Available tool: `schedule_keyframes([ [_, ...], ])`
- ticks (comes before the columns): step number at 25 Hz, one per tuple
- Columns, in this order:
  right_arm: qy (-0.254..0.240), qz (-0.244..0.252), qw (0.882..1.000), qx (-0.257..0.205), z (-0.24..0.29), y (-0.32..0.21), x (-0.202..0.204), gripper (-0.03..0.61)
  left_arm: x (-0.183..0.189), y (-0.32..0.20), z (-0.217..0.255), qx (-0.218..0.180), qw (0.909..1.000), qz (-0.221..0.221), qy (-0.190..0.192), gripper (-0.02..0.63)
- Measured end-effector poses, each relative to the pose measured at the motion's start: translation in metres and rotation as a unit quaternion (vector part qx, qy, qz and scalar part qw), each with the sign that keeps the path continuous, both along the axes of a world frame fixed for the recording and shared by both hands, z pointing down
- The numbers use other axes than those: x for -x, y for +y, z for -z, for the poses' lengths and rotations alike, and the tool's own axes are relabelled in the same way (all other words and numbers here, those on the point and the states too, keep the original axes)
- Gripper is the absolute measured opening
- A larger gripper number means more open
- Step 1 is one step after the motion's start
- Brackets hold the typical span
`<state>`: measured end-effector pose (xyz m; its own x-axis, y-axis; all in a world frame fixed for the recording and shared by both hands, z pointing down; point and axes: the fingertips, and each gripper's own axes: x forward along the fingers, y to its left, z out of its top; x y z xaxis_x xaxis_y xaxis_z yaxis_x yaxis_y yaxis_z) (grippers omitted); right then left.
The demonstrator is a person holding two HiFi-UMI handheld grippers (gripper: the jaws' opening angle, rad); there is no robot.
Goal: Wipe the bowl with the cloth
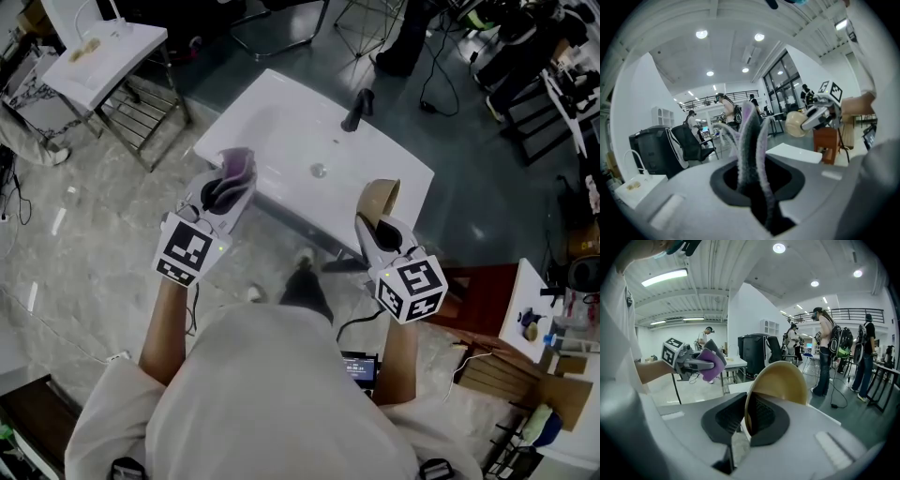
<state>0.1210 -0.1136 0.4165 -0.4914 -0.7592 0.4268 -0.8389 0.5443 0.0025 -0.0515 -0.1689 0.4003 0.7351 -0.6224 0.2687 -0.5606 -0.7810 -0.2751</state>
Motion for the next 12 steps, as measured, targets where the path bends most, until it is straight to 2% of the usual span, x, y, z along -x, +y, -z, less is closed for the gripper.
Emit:
schedule_keyframes([
  [12,-0.004,-0.012,1.0,0.007,-0.007,-0.016,-0.006,0.018,-0.018,-0.01,-0.011,0.013,0.9996,-0.023,0.004,0.066],
])
